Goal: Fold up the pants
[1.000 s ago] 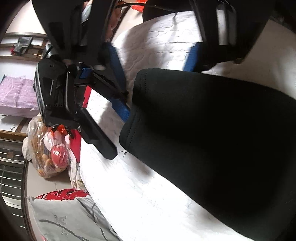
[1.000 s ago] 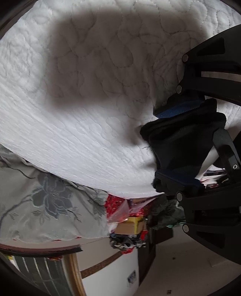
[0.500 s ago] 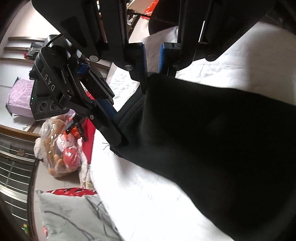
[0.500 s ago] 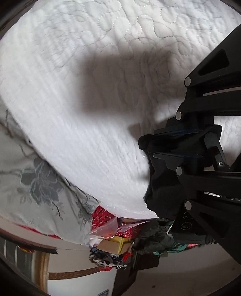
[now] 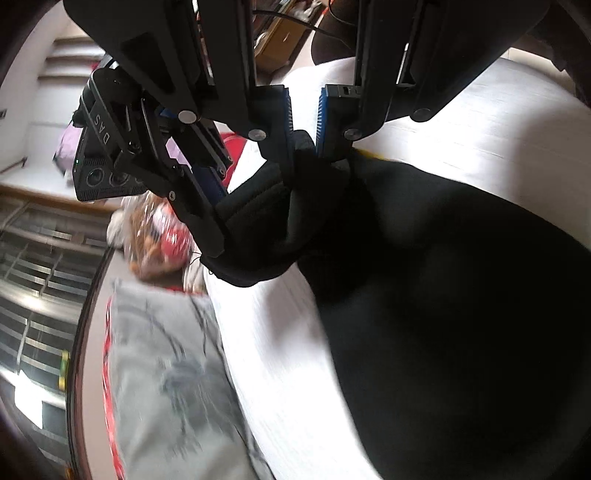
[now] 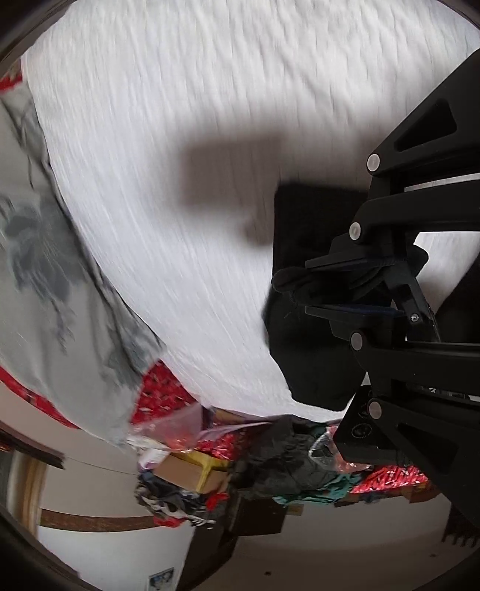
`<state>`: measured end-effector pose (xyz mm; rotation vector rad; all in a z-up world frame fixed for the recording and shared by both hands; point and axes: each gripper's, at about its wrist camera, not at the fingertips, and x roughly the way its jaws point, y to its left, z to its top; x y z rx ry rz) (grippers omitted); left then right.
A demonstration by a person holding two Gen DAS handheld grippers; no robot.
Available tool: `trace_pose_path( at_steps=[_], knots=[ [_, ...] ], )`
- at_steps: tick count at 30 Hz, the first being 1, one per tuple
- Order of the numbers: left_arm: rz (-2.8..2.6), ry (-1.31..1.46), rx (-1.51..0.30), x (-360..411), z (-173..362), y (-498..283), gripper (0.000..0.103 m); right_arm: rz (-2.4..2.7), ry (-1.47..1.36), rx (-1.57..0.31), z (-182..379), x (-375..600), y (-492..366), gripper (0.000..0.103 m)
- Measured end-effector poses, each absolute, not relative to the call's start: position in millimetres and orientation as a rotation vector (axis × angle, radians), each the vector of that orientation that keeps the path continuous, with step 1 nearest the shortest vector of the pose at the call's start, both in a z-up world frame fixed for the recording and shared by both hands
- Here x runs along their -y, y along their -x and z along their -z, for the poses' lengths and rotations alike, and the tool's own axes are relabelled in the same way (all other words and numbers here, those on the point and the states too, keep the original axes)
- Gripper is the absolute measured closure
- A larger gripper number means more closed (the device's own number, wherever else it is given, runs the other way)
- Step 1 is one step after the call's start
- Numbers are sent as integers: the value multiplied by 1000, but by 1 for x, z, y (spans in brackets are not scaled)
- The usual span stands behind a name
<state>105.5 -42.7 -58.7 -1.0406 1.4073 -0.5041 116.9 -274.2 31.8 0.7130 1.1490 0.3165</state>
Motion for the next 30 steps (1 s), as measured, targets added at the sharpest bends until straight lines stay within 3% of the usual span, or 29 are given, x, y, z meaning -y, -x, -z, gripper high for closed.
trace_pose_path(
  at_steps=[14,18,19,20,22,24,30],
  knots=[
    [297,1045,-1369,-70,78,-113,91,-362,-604,-1315,12,145,-164,77],
    [276,949,-1313,-88,61,-112,90,-390,-587,-1293,-10,151,-152,66],
    [288,918,-1300,-87,56,-114,81,-408,-600,-1267,-21,158,-143,62],
    [315,877,-1290,-84,50,-114,65,-424,-619,-1247,-26,164,-136,59],
    [339,810,-1272,-76,44,-112,52,-443,-694,-1210,-33,180,-119,49],
    [365,723,-1245,-63,36,-111,52,-460,-834,-1193,-27,198,-99,42],
    [392,575,-1285,-20,42,-121,52,-391,-1177,-1263,39,217,-66,42]
  ],
)
